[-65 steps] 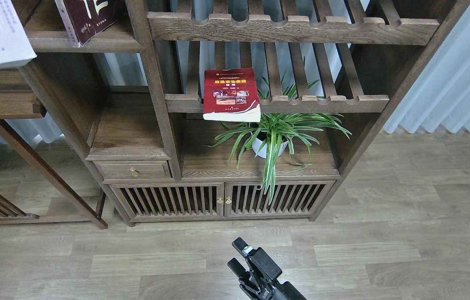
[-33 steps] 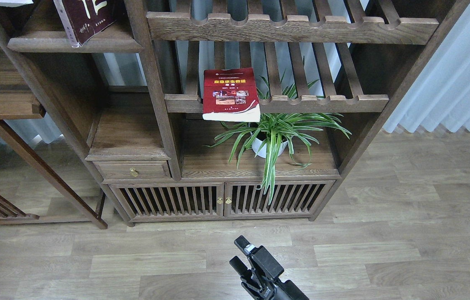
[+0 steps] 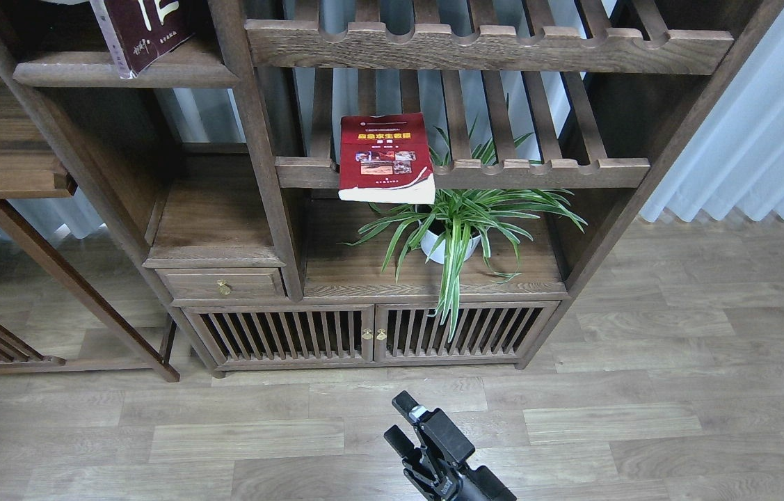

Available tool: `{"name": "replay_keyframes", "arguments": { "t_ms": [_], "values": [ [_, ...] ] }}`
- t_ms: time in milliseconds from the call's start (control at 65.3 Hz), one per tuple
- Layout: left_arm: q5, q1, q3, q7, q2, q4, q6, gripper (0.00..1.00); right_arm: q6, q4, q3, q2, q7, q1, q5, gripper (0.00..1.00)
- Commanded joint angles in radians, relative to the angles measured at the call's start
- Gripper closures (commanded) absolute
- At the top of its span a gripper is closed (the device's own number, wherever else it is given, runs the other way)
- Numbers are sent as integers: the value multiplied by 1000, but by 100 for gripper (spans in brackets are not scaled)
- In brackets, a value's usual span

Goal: Organize books on shelf
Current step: 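Withdraw the left gripper from the side shelf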

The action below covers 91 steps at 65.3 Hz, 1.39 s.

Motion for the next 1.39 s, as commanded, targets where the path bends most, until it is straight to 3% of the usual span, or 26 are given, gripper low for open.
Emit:
{"name": "replay_keyframes", "arguments": {
  "t_ms": [0, 61, 322, 383, 398, 444, 459, 490, 582, 796, 811, 903, 1210, 1378],
  "values": [
    [-8, -65, 24, -4, -35, 100, 0, 94, 0, 0, 0, 0, 0, 0, -14, 2],
    [-14, -109, 51, -8, -70, 212, 0, 93, 0, 1, 0, 0, 0, 0, -15, 2],
    [-15, -146, 94, -25, -124, 313, 0, 91, 0, 3, 0, 0, 0, 0, -18, 2],
    [-15, -144, 102, -24, -127, 310, 0, 76, 0, 5, 1, 0, 0, 0, -18, 2],
    [-15, -143, 111, -24, -129, 310, 0, 60, 0, 5, 1, 0, 0, 0, -18, 2],
    [-15, -144, 122, -24, -130, 310, 0, 38, 0, 5, 1, 0, 0, 0, -18, 2],
    [-15, -144, 131, -24, -132, 307, 0, 23, 0, 6, 1, 0, 0, 0, -18, 2],
    [-17, -144, 142, -24, -132, 303, 0, 10, 0, 6, 3, 0, 0, 0, -18, 2],
    [-20, -137, 140, -36, -138, 275, 0, 1, 0, 6, 3, 0, 0, 0, -18, 2],
    [-92, -95, 131, -62, -113, 168, 0, 0, 0, 6, 4, 0, 0, 2, -18, 2],
    [-107, -63, 131, -59, -77, 102, 0, 0, 0, 6, 11, 0, 0, 2, -18, 2],
    [-112, 4, 131, -57, -1, -13, 0, 0, 0, 6, 15, 0, 0, 2, -18, 2],
    [-238, 398, 41, -50, 250, -545, 0, 0, 0, -8, 32, 0, 14, 32, -17, 2],
    [-321, 638, -44, -53, 319, -750, 0, 0, 0, -17, 55, 0, 29, 86, -14, 2]
  ]
}}
